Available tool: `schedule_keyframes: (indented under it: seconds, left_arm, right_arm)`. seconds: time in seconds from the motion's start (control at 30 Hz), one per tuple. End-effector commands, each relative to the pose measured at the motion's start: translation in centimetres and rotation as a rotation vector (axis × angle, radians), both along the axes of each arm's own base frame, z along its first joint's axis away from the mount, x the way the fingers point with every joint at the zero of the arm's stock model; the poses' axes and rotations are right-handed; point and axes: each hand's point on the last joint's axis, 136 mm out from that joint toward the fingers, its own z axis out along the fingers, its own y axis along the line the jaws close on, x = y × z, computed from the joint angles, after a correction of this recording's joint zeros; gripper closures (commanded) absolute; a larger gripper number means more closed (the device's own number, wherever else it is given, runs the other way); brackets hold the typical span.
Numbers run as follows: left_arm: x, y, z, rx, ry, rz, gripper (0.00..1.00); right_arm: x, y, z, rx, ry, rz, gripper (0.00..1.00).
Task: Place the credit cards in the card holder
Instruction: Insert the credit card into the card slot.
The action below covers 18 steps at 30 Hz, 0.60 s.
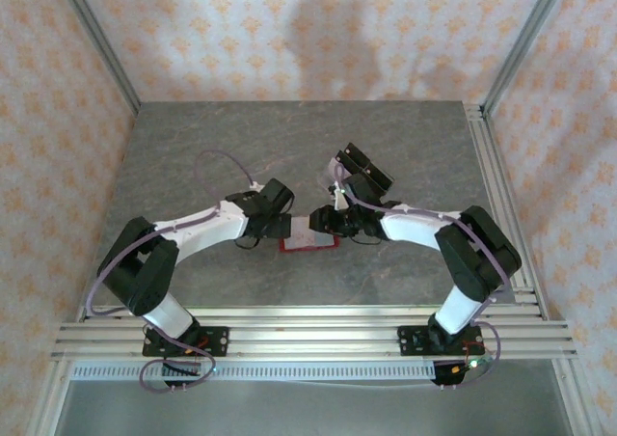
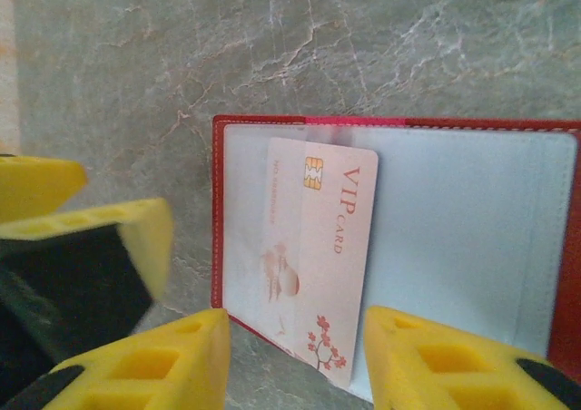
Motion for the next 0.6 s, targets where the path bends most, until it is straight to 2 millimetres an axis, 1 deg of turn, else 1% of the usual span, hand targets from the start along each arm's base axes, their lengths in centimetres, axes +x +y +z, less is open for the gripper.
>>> schedule_keyframes:
  seconds: [0.0,0.1,0.2,0.33,0.57]
  left_arm:
    - [-0.3,1.4,1.0,0.002,0.013,0.051,0.0]
    - [-0.5,2.6,0.6,0.036,0.027,0.068,0.0]
    - [-0.7,3.3,0.0,0.056,0.034,0.077,0.0]
    - [-1.1,3.9,-1.0,0.087,0.058,0.077,0.0]
    - [-1.4,4.0,-2.7,0.105,0.09,0.07,0.0]
  right_arm:
    - [-0.3,-1.2,-0.7,-0.12,0.025,0.009,0.67]
    - [0.0,-1.4,-1.4,-0.183,0.044,0.015,0.8]
    - [0.0,-1.4,-2.2,-0.23,0.063,0.023,0.91]
    - [0.2,-1.2,-3.1,-0.266,0.076,0.029,0.95]
    - [0.3,-0.6,-4.1,-0.292,0.093,0.045,0.96]
